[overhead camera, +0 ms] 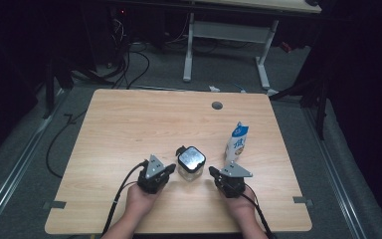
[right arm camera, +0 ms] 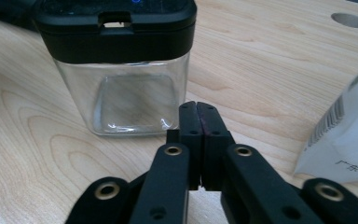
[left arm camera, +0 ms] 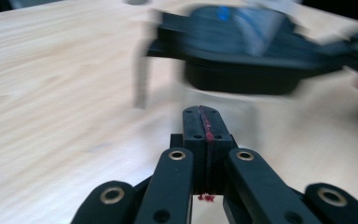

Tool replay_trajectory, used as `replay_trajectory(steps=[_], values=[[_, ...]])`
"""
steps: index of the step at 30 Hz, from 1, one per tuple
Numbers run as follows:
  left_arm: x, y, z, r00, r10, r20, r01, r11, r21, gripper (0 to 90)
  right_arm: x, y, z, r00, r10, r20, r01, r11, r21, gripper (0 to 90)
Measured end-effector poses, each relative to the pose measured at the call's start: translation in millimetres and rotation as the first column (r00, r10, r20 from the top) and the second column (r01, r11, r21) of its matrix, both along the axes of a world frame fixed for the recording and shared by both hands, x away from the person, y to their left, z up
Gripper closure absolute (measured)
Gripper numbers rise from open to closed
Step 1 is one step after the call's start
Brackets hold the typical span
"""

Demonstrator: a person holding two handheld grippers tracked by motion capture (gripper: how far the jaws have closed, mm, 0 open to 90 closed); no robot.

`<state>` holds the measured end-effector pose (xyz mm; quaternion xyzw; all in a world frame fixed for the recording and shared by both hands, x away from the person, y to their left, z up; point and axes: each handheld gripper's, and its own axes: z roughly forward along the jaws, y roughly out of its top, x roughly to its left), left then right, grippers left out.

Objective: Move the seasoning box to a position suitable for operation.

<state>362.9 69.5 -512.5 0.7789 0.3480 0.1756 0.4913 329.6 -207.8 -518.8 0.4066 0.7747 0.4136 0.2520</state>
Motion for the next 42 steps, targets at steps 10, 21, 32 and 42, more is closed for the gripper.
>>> replay_trajectory(steps=[10, 21, 32, 42], values=[[27.5, -7.8, -7.7, 0.9992, 0.014, -0.036, -0.015, 0.9999, -0.005, 90.0, 10.2, 0.6, 1.9, 0.9993, -0.035, 0.011, 0.035, 0.9994, -0.002, 90.0], [27.5, -6.4, 16.3, 0.9993, 0.036, 0.003, -0.036, 0.9977, -0.058, 90.0, 10.2, -0.6, 6.2, 0.9991, -0.038, 0.018, 0.038, 0.9992, 0.012, 89.5], [43.1, -50.7, 46.7, 0.9994, 0.017, 0.031, -0.016, 0.9998, -0.011, 90.0, 6.0, -4.0, 7.7, 0.9995, -0.030, 0.013, 0.030, 0.9993, 0.021, 89.0], [48.4, -58.0, 39.0, 0.9995, 0.019, 0.026, -0.019, 0.9993, 0.031, 90.0, 4.0, -5.9, 7.9, 0.9995, -0.029, 0.010, 0.029, 0.9992, 0.029, 88.8]])
